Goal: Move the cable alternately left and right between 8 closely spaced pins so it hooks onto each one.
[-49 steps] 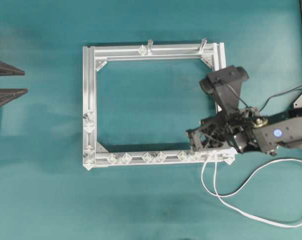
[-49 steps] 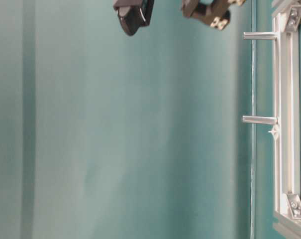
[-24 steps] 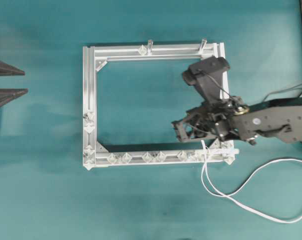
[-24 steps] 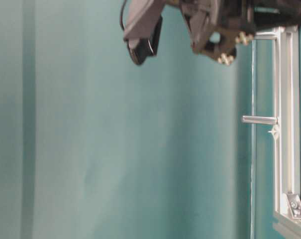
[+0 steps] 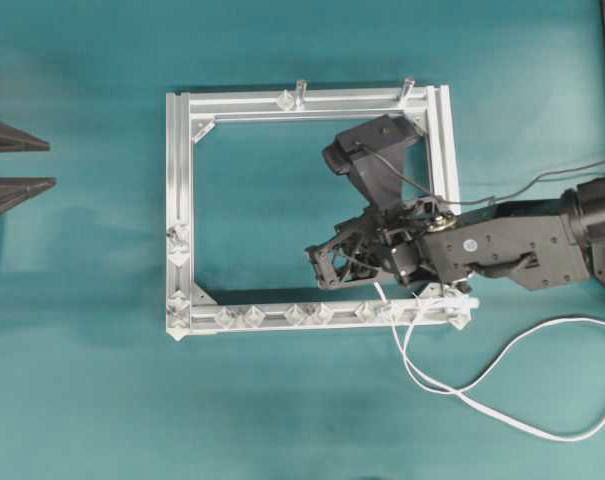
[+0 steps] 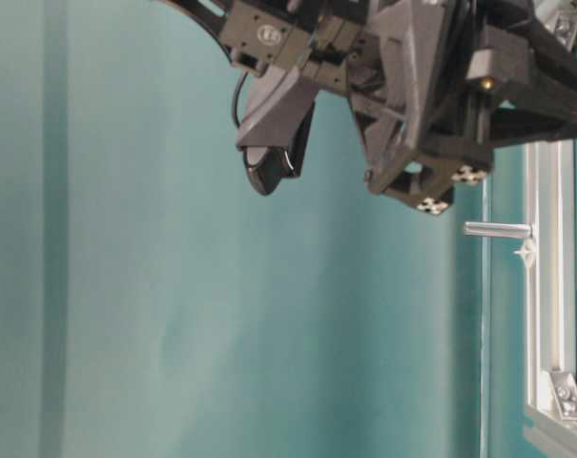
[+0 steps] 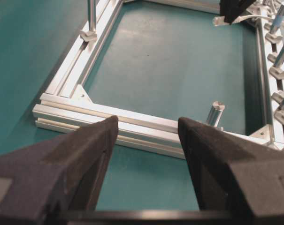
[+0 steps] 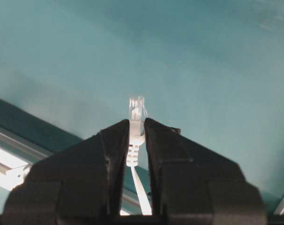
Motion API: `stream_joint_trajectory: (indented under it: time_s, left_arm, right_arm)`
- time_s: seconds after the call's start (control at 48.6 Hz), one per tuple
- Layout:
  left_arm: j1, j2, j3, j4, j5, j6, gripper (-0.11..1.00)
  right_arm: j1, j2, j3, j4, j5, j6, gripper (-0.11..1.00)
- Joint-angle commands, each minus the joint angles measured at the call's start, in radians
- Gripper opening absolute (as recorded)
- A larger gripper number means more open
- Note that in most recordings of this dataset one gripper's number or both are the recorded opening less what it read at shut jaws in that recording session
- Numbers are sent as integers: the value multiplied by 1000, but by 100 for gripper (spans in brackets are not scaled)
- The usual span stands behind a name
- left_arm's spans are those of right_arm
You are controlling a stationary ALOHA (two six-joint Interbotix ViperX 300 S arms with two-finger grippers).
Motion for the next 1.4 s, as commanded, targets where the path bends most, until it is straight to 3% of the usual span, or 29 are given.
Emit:
stream_joint_trajectory:
  time_s: [0.0, 0.515, 0.823, 1.379]
  left_arm:
    - [-3, 11, -14, 3, -5, -2, 64]
    - [-3, 11, -11, 3, -3, -2, 64]
    - [-3, 11, -11, 3, -3, 0, 64]
    - [-2, 11, -9, 3, -5, 0, 64]
  right_arm:
    - [-2, -15, -26, 3, -3, 0, 15]
    - [75, 2, -60, 57, 20, 51, 15]
    - [127, 3, -77, 57, 52, 140, 15]
    - [176, 38, -129, 61, 91, 175, 15]
